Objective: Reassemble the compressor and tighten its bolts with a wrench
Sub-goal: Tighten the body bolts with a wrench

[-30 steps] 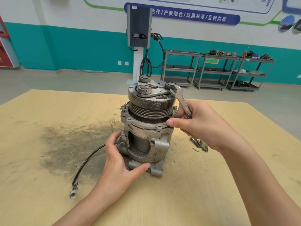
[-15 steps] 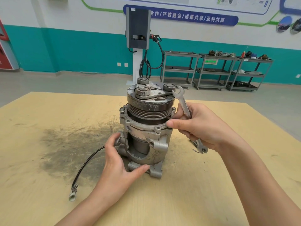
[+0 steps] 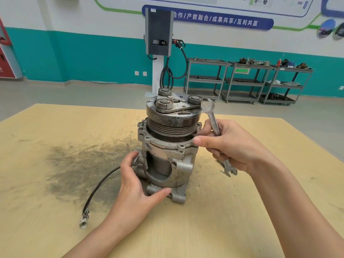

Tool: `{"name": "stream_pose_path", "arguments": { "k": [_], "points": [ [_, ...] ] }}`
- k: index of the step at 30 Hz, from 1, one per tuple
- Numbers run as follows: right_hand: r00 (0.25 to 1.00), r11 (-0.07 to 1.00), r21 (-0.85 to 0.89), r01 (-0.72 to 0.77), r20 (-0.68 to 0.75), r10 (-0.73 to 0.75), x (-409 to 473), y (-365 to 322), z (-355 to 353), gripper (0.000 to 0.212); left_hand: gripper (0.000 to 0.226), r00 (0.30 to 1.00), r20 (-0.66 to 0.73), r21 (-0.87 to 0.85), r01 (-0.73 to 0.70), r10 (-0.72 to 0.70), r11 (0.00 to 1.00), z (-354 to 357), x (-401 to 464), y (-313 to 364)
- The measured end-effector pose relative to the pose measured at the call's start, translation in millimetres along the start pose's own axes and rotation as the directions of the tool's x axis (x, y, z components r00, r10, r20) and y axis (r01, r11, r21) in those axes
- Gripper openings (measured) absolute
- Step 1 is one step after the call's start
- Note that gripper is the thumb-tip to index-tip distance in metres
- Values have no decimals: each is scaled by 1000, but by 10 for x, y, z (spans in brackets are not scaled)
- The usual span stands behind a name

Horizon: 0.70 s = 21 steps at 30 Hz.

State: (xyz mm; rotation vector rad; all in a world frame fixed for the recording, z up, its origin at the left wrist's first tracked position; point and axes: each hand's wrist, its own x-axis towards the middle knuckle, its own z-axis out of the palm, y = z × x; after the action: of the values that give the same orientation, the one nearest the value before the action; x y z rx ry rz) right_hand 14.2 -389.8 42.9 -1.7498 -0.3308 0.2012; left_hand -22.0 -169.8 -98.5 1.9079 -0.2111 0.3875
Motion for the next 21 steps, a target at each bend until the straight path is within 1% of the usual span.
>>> {"name": "stream_pose_path", "arguments": {
  "k": [2,4,6,7,9,12,14,17,19,21],
  "points": [
    [1000,1000,-13,16,-15,-17,11,0,17,17,106,1000,1,1,4,-4,1000,5,-6,8],
    [998,996,-73,43,-35,-46,18,5,17,22,107,1000,1,-1,5,-5,1000,10,-8,6],
    [997,990,-123,67,-39,-72,12,-5,6,19,107,1000,1,3,3,-3,1000,9,-9,5],
    [997,989,-133,67,-28,-71,10,-11,-11,23,107,1000,0,4,1,-1,1000,7,-10,6],
    [999,992,-119,37,10,-36,2,-25,-49,29,106,1000,1,9,1,-1,1000,6,-11,14],
    [999,998,-58,-13,45,15,-12,-32,-75,18,105,1000,0,17,6,-6,1000,10,-12,28],
    [999,999,-28,-19,41,20,-11,-14,-59,17,106,1000,0,20,5,-5,1000,11,-9,27],
    [1000,1000,-2,2,14,-2,11,8,-9,24,107,1000,5,10,10,-10,1000,4,-9,19],
    [999,999,-33,33,-14,-34,15,14,25,26,107,1000,8,3,15,-15,1000,-1,-10,18],
    [996,990,-119,75,-36,-79,13,12,33,27,106,1000,9,4,17,-17,1000,-2,-10,18]
  ]
}}
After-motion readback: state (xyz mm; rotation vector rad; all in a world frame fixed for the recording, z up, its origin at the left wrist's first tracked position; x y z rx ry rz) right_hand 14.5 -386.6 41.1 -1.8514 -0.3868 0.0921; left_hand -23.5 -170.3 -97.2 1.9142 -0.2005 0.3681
